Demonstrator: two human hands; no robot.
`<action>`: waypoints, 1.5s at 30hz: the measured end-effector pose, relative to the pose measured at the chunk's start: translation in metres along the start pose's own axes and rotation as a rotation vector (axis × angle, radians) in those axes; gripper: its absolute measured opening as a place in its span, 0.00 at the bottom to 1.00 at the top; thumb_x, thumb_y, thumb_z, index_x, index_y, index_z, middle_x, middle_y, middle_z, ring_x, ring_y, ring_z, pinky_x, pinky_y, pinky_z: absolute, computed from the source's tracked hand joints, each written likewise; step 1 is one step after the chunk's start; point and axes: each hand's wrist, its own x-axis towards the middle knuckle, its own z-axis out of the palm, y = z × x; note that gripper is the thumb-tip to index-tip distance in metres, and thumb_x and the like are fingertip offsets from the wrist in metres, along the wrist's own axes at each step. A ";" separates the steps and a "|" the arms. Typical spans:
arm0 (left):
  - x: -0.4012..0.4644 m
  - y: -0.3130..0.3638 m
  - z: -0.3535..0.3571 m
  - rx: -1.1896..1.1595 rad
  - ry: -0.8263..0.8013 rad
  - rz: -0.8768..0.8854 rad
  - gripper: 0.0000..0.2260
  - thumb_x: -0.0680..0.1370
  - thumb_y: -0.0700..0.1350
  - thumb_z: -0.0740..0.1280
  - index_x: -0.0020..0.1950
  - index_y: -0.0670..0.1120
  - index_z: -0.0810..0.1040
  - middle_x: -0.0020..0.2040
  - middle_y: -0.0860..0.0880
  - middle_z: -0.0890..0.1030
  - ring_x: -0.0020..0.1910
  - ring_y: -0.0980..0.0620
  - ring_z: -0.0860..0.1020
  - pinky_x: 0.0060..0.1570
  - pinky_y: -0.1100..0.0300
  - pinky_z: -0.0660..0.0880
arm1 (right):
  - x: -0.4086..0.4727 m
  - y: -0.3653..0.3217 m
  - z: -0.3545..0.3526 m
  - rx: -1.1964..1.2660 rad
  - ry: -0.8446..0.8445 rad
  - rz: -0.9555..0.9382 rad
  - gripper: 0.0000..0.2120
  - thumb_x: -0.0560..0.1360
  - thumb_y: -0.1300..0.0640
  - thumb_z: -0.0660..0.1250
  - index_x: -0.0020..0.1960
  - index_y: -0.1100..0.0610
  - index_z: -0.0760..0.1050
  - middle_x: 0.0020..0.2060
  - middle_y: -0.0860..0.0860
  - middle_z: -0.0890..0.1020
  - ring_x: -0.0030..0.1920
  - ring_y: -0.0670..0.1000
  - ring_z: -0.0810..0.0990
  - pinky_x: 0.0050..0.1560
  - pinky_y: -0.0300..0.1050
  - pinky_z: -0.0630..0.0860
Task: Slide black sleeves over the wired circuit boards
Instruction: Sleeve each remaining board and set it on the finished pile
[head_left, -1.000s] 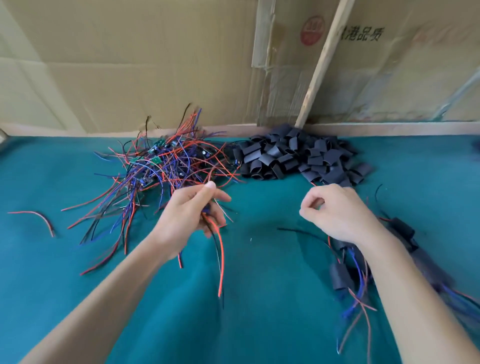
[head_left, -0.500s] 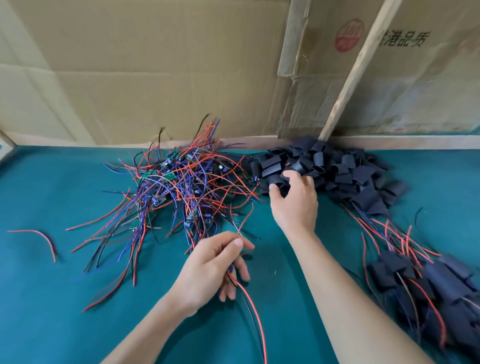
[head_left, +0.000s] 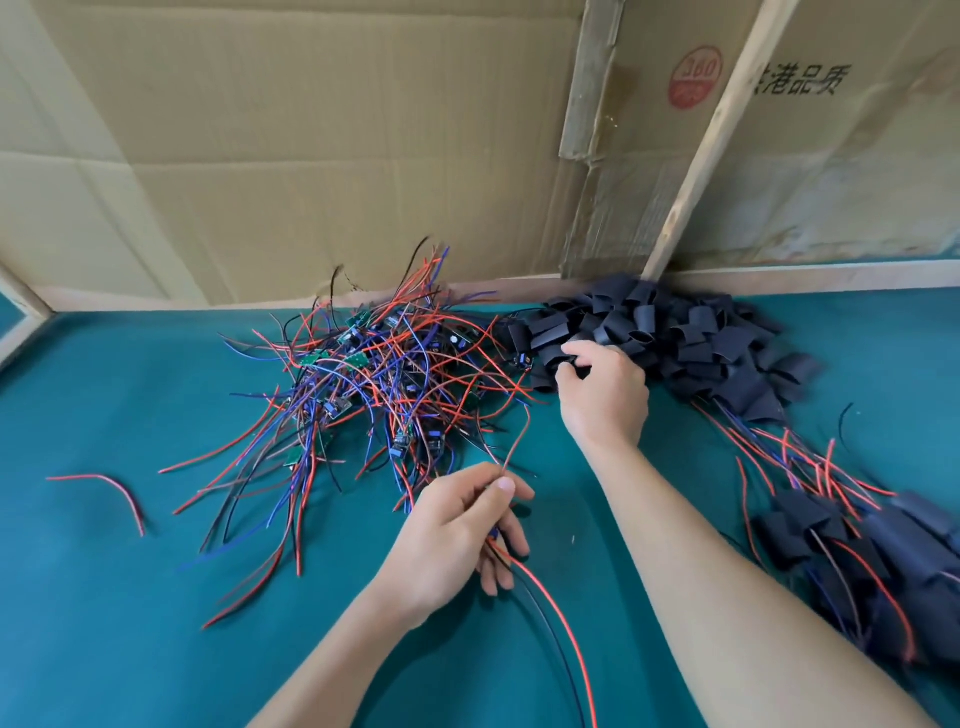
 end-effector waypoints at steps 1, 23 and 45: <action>0.001 0.001 0.000 -0.004 -0.006 -0.006 0.11 0.86 0.43 0.58 0.54 0.43 0.79 0.35 0.42 0.83 0.24 0.45 0.78 0.21 0.60 0.73 | 0.000 0.000 0.000 0.004 0.017 0.000 0.11 0.79 0.56 0.67 0.57 0.45 0.84 0.54 0.47 0.84 0.51 0.57 0.80 0.44 0.46 0.70; 0.009 0.001 0.005 -0.139 0.157 -0.001 0.12 0.87 0.45 0.56 0.48 0.41 0.72 0.39 0.41 0.84 0.29 0.47 0.79 0.22 0.59 0.74 | -0.096 -0.008 -0.042 0.678 -0.308 0.071 0.03 0.70 0.55 0.68 0.39 0.50 0.79 0.27 0.49 0.79 0.26 0.49 0.78 0.31 0.46 0.74; 0.005 0.006 -0.004 0.025 -0.028 0.029 0.14 0.87 0.47 0.54 0.52 0.49 0.80 0.33 0.49 0.76 0.23 0.54 0.70 0.20 0.66 0.62 | -0.052 0.009 -0.060 1.278 -0.210 0.507 0.09 0.69 0.63 0.78 0.44 0.58 0.79 0.32 0.49 0.82 0.30 0.46 0.80 0.32 0.35 0.76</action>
